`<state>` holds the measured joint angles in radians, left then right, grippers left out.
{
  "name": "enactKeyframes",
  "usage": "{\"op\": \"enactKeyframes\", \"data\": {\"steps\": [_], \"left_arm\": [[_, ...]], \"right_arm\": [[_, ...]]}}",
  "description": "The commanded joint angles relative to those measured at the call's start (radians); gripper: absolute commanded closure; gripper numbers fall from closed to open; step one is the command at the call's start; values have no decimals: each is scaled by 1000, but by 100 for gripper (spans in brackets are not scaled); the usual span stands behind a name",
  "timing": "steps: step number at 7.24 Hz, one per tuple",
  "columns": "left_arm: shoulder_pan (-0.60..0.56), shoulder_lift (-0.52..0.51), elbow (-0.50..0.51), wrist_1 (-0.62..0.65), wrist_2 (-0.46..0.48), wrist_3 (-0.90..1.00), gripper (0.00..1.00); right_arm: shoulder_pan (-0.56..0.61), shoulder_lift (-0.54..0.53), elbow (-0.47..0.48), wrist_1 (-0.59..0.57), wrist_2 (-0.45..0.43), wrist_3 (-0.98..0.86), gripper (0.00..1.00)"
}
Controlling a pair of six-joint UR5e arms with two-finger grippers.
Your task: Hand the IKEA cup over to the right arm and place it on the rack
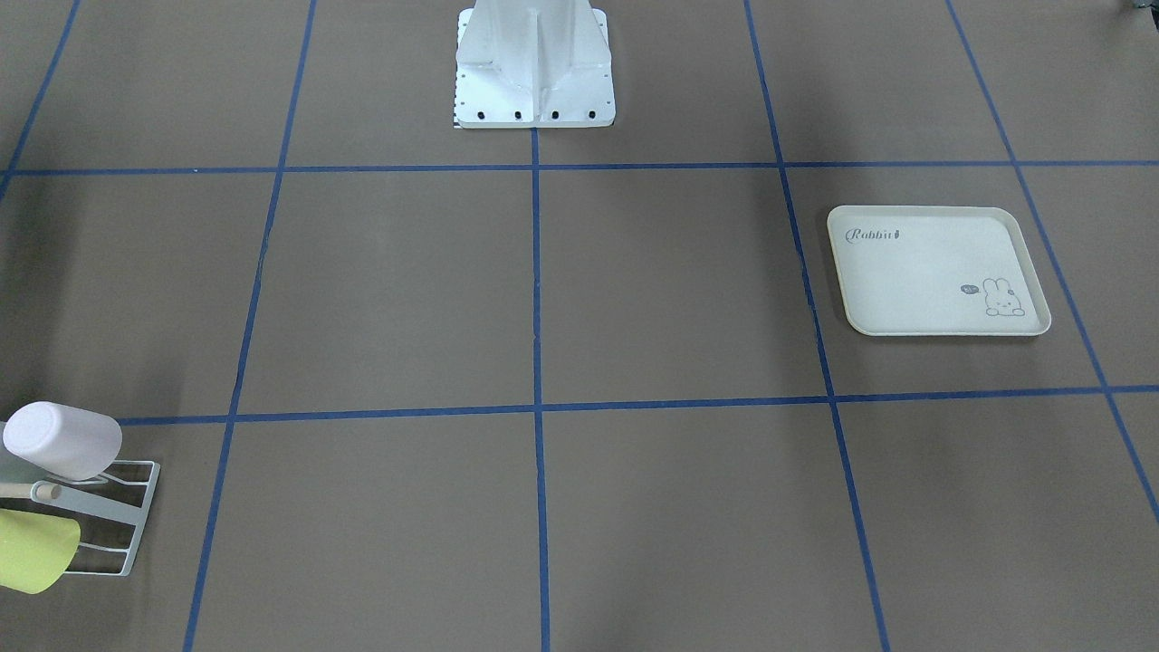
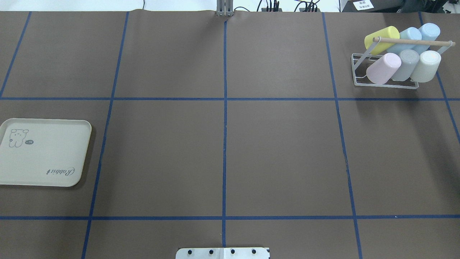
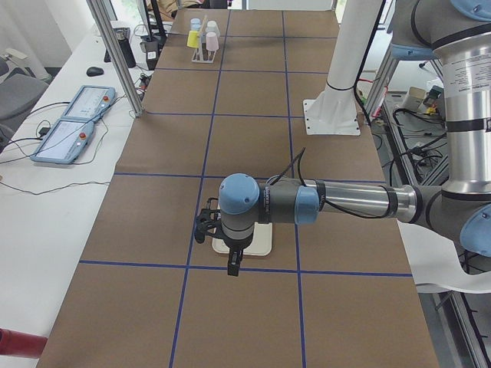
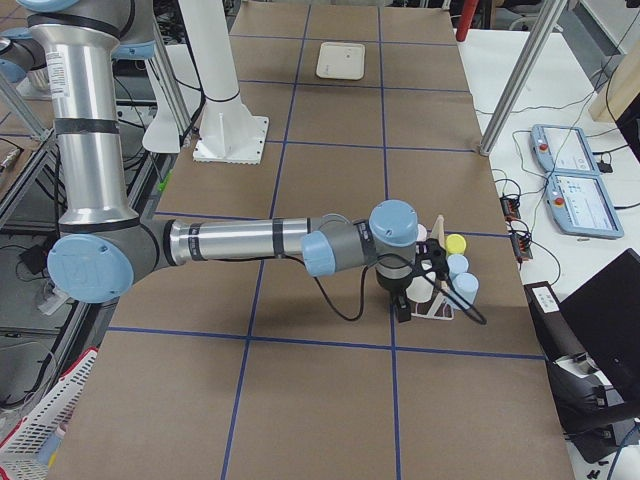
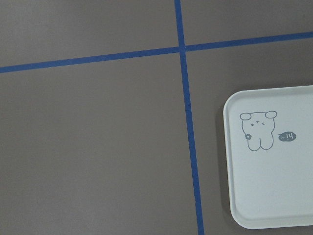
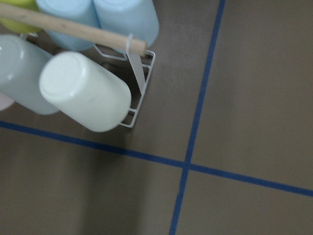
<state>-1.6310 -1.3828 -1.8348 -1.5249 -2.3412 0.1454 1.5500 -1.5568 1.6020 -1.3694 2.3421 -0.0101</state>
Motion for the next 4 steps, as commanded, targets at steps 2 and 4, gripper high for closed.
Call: {"op": "enactKeyframes", "data": {"steps": [2,4], "left_arm": [[-13,16,-37,-23,-3,5,0],[-13,16,-41,-23,-4,8,0]], "right_arm": [[48,-63,10,-42,8,-24,0],[47,-28,71,-184,8,-12,0]]}}
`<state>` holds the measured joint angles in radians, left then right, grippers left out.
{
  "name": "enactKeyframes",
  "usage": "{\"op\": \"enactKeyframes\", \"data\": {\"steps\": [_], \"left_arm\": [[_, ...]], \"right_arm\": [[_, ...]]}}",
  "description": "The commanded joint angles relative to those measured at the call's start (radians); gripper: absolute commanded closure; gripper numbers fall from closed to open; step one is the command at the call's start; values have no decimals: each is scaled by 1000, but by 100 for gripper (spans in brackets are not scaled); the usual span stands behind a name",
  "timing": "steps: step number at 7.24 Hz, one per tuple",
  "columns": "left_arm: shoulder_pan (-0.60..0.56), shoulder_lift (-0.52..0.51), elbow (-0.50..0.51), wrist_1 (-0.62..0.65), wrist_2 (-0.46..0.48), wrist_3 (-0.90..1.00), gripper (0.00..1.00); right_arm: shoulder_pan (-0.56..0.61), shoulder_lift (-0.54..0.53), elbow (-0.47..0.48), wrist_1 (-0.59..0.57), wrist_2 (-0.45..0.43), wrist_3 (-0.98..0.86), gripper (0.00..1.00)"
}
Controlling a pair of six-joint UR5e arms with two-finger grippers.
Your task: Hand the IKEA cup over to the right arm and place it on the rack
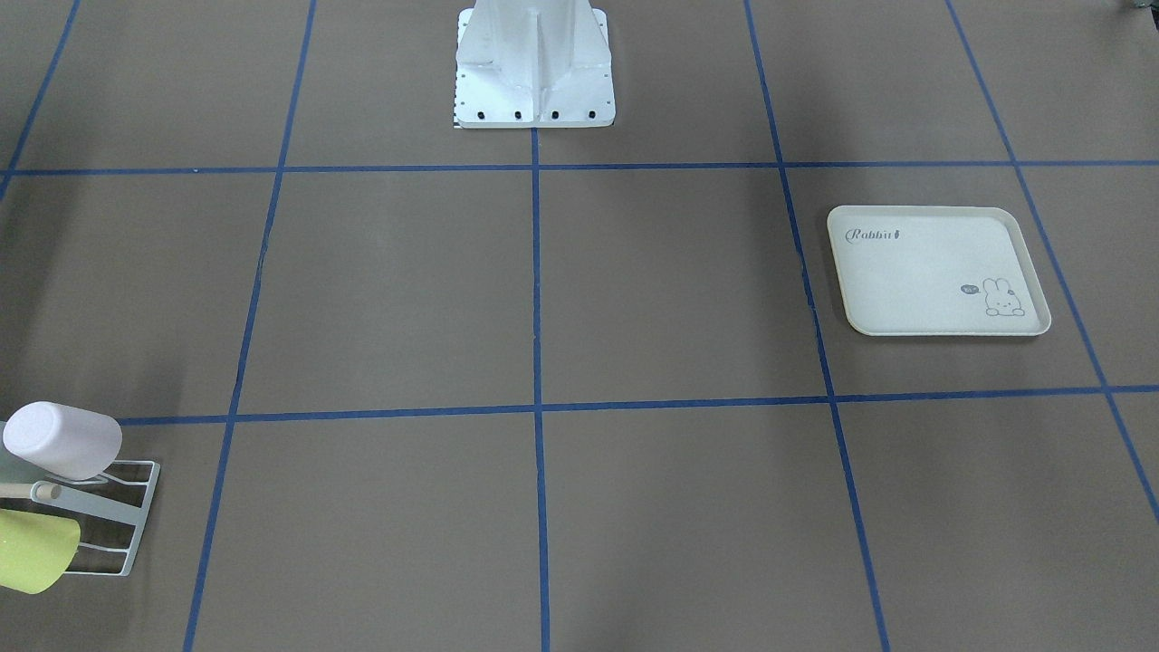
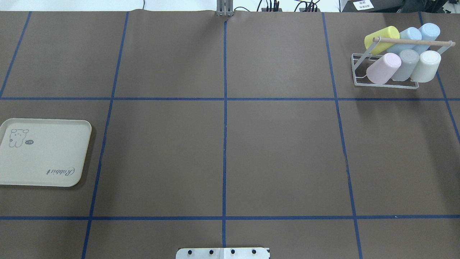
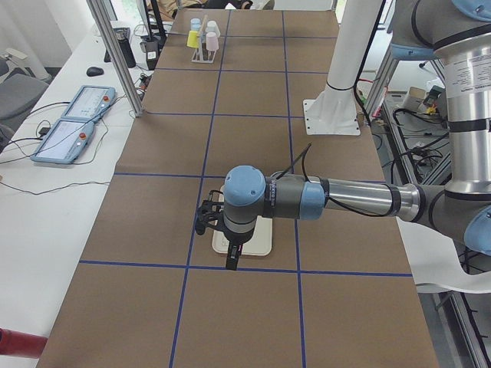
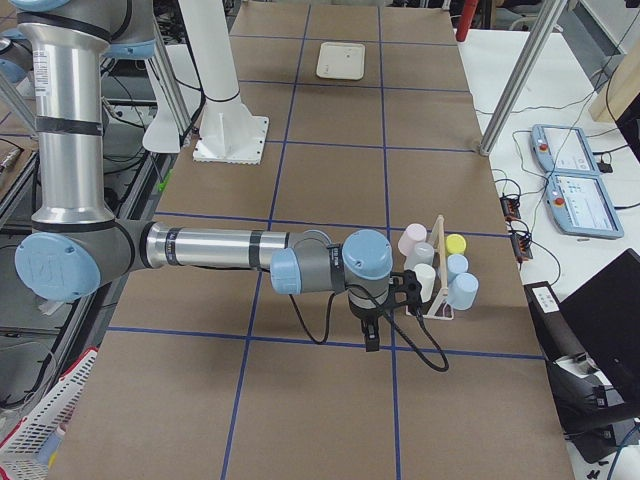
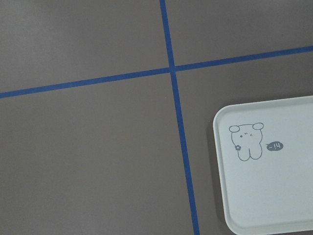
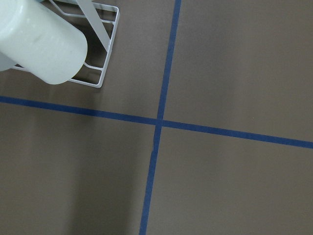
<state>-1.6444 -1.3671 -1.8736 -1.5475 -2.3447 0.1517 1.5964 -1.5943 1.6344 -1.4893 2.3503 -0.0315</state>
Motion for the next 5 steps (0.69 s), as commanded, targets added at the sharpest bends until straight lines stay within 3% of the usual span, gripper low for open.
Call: {"op": "enactKeyframes", "data": {"steps": [1,5], "left_arm": [[-2,2,-4,-5,-1,2,0],[-2,8,-2,-11,7,-3,0]], "right_arm": [[0,8,39,-63,3,12,0],[-4,4,38,-60,13,15,0]]}}
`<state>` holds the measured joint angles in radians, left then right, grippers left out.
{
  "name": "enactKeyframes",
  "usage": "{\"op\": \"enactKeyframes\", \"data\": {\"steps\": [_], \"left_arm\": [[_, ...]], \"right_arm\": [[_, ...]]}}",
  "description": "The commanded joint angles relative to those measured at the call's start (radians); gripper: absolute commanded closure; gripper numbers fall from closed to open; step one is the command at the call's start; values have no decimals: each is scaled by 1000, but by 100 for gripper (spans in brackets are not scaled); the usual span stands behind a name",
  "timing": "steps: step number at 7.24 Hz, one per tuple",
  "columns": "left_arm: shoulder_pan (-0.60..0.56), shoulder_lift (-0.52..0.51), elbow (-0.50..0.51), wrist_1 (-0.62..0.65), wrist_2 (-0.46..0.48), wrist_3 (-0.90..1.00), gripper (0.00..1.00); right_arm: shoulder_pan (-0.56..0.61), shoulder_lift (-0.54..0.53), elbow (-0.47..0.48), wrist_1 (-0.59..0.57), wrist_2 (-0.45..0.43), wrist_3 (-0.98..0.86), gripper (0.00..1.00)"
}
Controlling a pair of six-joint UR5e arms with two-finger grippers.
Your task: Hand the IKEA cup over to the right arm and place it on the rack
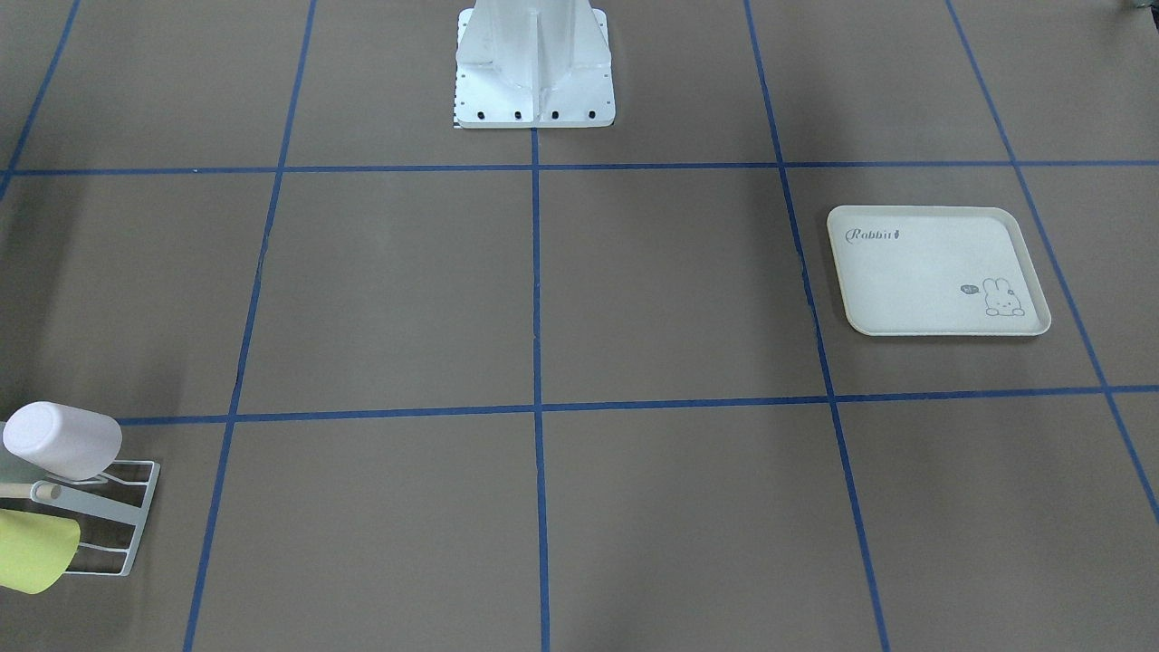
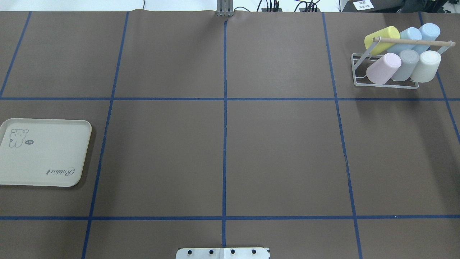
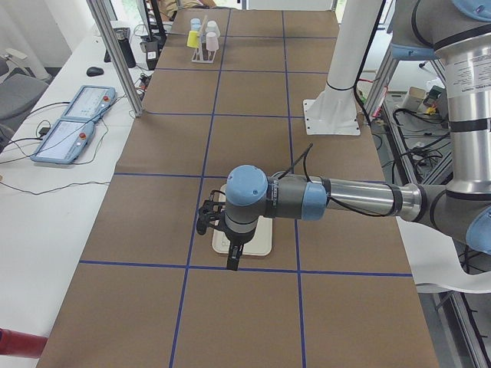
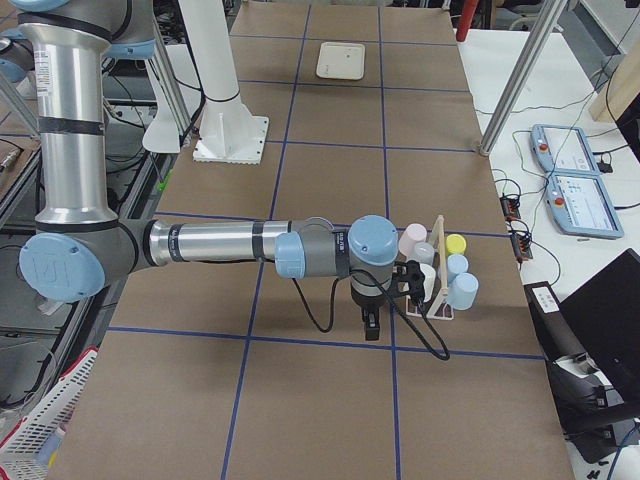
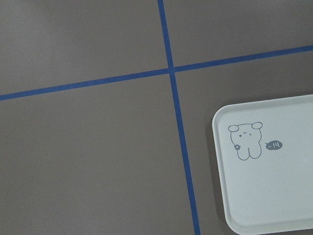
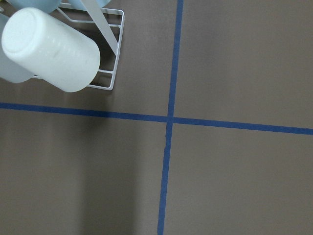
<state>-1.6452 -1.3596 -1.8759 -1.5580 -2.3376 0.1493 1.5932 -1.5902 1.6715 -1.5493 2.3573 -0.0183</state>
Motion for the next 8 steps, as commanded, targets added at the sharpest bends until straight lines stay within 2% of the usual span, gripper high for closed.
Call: {"op": "enactKeyframes", "data": {"steps": [1,8], "left_arm": [[-1,1,3,-1,1,1,0],[-1,1,-6,3,-6,1,0]], "right_arm": [[1,-1,1,0,8,1,0],[-9,1,2,1,39,1,0]]}}
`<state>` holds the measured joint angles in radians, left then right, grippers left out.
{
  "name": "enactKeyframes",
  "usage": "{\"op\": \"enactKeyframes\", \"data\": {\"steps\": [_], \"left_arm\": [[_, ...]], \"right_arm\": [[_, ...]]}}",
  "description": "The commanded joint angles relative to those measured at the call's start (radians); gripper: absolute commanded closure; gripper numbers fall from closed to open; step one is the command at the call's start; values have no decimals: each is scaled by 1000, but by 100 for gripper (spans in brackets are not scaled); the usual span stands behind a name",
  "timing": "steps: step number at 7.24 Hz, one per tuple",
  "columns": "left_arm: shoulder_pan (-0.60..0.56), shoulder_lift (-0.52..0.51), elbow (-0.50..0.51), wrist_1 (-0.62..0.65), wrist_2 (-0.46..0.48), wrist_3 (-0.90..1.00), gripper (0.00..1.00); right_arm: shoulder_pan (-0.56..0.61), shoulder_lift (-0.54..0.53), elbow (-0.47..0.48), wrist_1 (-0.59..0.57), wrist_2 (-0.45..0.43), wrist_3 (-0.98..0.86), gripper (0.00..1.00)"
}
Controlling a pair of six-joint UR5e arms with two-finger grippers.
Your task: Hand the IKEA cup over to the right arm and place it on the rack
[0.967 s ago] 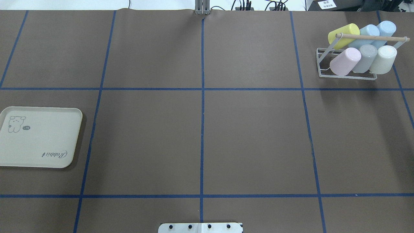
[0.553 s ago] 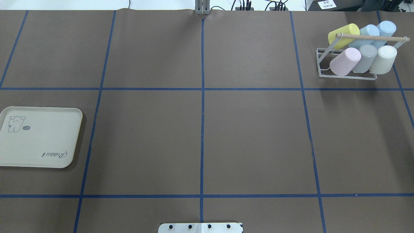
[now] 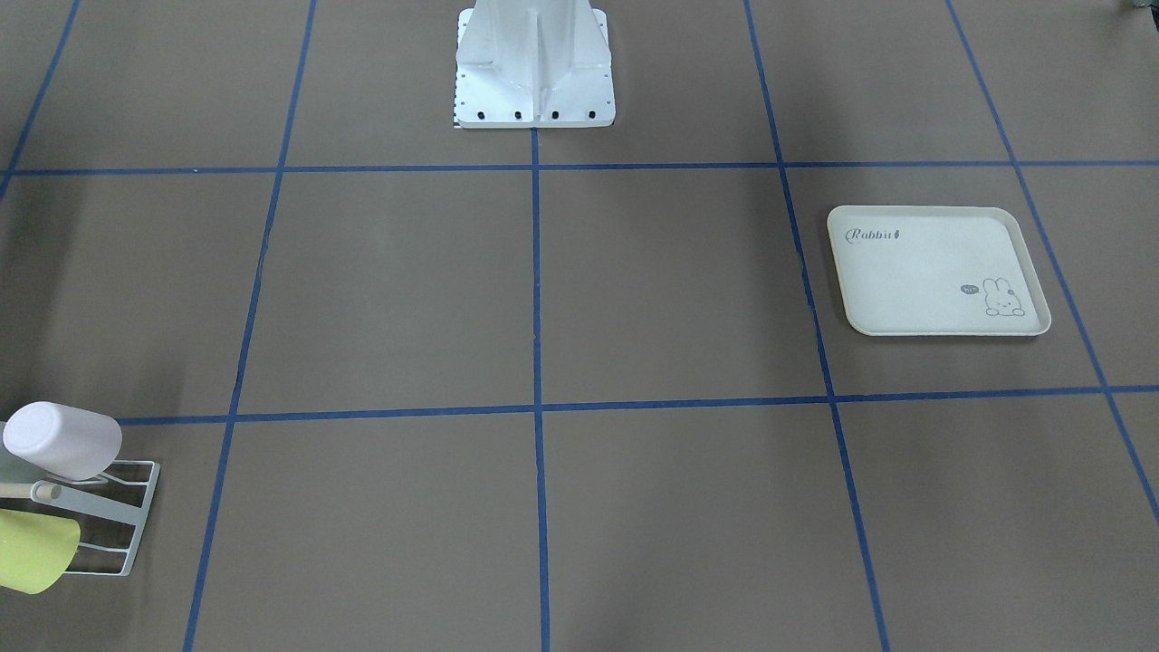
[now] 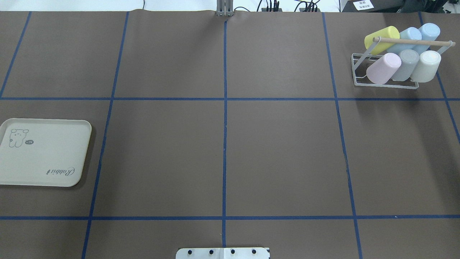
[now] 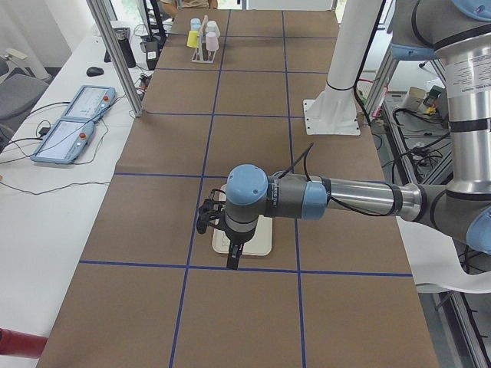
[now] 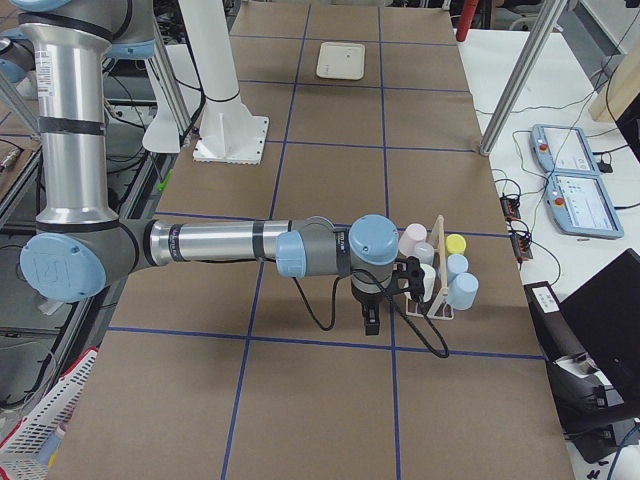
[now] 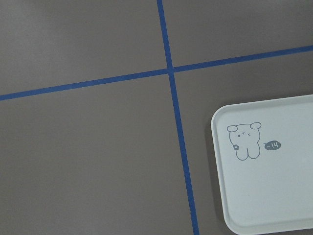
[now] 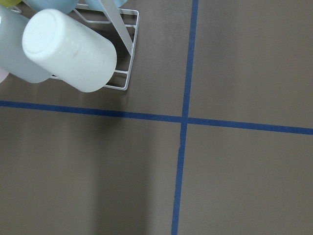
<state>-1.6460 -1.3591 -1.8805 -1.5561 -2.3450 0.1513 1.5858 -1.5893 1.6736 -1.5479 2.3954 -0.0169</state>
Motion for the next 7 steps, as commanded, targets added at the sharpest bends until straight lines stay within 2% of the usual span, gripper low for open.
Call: {"op": "enactKeyframes", "data": {"steps": [1,7], "left_arm": [[0,-2,-2,1,1,-1,0],[0,0,6,-1,3,-1,0]], "right_arm": [[-1,0,0,5,2,0,0],[-10,-1,-2,5,1,-2,0]]}}
